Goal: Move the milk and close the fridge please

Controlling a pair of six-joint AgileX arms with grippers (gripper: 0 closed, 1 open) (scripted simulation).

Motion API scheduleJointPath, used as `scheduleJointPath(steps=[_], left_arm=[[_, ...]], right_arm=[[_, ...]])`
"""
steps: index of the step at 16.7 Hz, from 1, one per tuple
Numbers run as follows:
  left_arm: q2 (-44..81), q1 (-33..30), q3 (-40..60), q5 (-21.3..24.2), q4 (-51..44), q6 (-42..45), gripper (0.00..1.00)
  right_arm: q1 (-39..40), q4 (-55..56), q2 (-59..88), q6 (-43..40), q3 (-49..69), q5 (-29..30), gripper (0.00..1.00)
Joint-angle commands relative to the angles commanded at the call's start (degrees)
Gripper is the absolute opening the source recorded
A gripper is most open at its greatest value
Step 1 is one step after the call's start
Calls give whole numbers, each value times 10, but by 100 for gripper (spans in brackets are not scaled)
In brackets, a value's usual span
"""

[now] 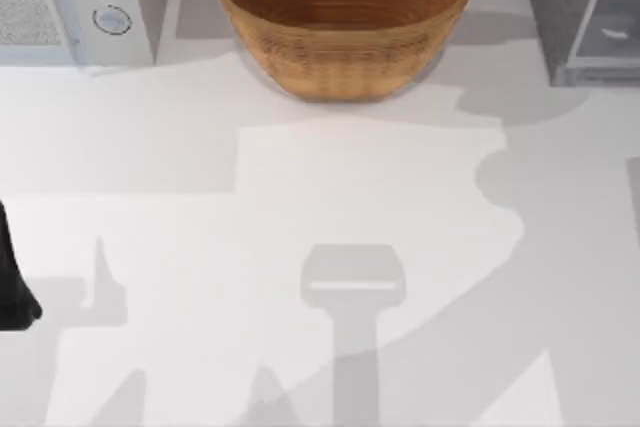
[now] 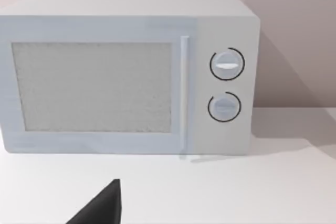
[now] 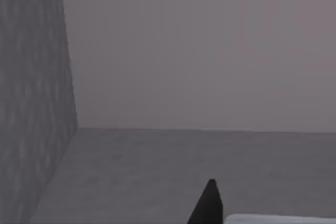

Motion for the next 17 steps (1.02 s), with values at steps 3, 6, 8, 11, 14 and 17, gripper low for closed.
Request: scheduleJointPath(steps=[3, 6, 8, 11, 14, 17], left_arm=[[0, 0, 0, 0, 0, 0, 100], [0, 0, 0, 0, 0, 0, 100], [0, 0, 0, 0, 0, 0, 100], [0, 0, 0, 0, 0, 0, 100], [0, 0, 0, 0, 0, 0, 100], [0, 0, 0, 0, 0, 0, 100]], right_arm=[[-15, -15, 32, -3, 30, -17, 0], [-15, -15, 32, -3, 30, -17, 0], [-13, -14, 30, -2, 28, -16, 0], [-15, -15, 32, -3, 30, -17, 0], [-15, -15, 32, -3, 30, -17, 0], [-15, -15, 32, -3, 30, -17, 23]])
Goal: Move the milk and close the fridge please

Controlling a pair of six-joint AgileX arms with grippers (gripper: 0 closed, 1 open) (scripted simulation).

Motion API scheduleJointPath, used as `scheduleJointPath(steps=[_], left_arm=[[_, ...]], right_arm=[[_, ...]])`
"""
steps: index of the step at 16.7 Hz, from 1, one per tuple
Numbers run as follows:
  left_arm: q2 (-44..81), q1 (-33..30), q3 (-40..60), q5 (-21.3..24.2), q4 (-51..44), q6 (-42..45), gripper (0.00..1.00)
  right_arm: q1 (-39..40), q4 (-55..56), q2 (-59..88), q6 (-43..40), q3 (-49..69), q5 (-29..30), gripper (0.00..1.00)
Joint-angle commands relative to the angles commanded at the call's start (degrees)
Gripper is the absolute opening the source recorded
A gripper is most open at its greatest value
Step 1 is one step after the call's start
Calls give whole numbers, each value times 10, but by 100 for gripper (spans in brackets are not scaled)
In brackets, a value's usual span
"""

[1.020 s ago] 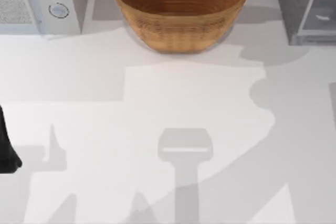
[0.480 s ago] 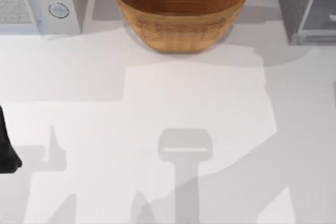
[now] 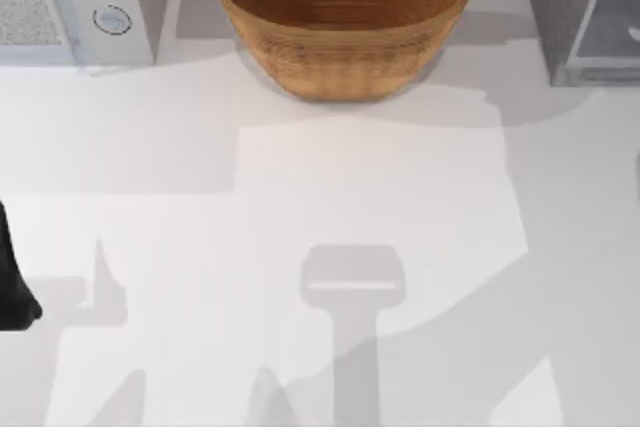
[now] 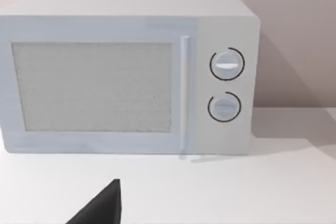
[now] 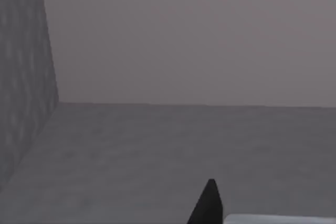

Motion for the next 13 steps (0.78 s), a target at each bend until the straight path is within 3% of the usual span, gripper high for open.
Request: scheduleJointPath(steps=[10, 13], left_arm=[[0, 0, 0, 0, 0, 0, 100], [0, 0, 0, 0, 0, 0, 100]], right_arm=[[0, 0, 0, 0, 0, 0, 98], [0, 0, 0, 0, 0, 0, 100]])
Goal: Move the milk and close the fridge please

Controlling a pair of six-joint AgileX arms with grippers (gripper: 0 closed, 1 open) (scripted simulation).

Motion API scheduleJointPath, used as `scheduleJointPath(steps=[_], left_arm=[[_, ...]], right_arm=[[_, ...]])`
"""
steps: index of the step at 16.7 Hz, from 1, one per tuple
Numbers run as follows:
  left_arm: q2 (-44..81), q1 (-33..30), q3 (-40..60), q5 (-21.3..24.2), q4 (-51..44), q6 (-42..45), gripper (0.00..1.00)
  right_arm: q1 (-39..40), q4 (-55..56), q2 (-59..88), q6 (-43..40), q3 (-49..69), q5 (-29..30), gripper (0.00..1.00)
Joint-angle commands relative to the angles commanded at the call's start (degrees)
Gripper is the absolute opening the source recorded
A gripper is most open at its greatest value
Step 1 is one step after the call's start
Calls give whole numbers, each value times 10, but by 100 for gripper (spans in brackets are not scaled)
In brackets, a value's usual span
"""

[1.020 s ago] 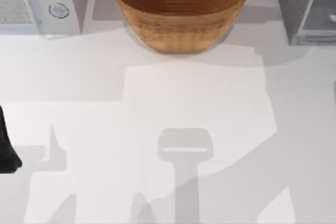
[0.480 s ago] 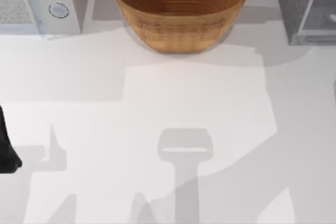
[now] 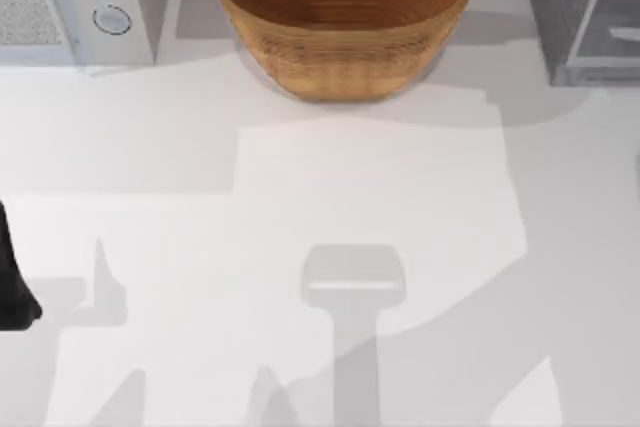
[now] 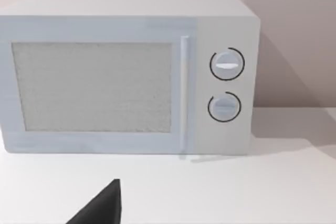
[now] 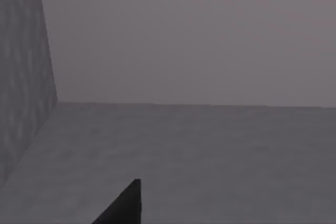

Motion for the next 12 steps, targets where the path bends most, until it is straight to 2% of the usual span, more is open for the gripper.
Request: scheduleJointPath(steps=[8, 12], left_arm=[[0, 0, 0, 0, 0, 0, 100], [0, 0, 0, 0, 0, 0, 100]], right_arm=[[2, -2, -6, 0, -4, 0, 100], [15, -54, -86, 0, -66, 9, 100]])
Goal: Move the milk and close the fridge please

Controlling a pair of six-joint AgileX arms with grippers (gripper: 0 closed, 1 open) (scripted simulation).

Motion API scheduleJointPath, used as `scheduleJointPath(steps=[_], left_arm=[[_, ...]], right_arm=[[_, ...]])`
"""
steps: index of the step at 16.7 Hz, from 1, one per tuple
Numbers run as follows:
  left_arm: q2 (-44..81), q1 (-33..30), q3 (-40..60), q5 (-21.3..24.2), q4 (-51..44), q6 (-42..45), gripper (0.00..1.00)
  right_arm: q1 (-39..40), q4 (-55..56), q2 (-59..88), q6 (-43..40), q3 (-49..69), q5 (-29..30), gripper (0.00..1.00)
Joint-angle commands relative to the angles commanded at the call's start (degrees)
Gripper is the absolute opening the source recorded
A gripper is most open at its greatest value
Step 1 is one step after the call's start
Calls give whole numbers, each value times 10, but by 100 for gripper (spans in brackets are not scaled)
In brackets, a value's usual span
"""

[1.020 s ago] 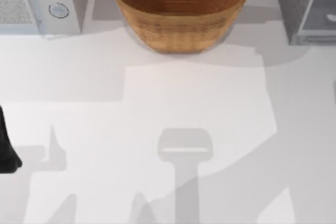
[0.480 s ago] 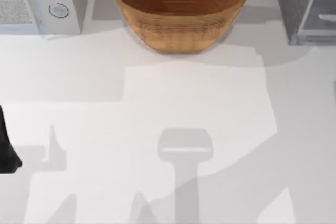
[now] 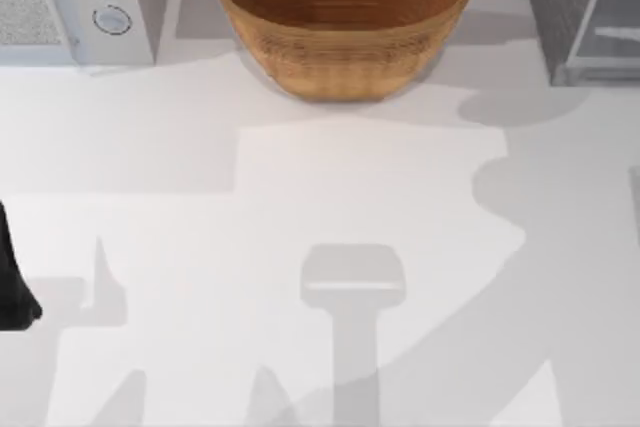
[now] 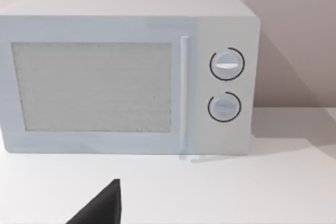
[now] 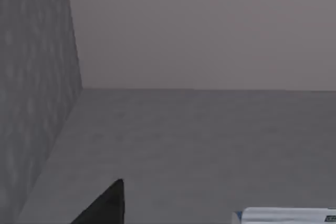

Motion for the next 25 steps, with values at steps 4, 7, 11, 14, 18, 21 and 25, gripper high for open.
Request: scheduleJointPath(steps=[4, 7, 11, 14, 18, 21, 25], left_arm=[[0, 0, 0, 0, 0, 0, 100], [0, 0, 0, 0, 0, 0, 100], [0, 0, 0, 0, 0, 0, 100], [0, 0, 0, 0, 0, 0, 100], [0, 0, 0, 0, 0, 0, 100], [0, 0, 0, 0, 0, 0, 100], [0, 0, 0, 0, 0, 0, 100]], right_arm=[[21, -76, -143, -11, -108, 11, 100], [38, -139, -263, -20, -186, 22, 100], [56, -215, -487, -24, -292, 39, 100], [64, -273, -700, -22, -367, 55, 100], [76, -355, -961, -14, -482, 80, 100], [86, -412, -1100, -6, -566, 98, 100], [103, -471, -1203, 0, -644, 116, 100]])
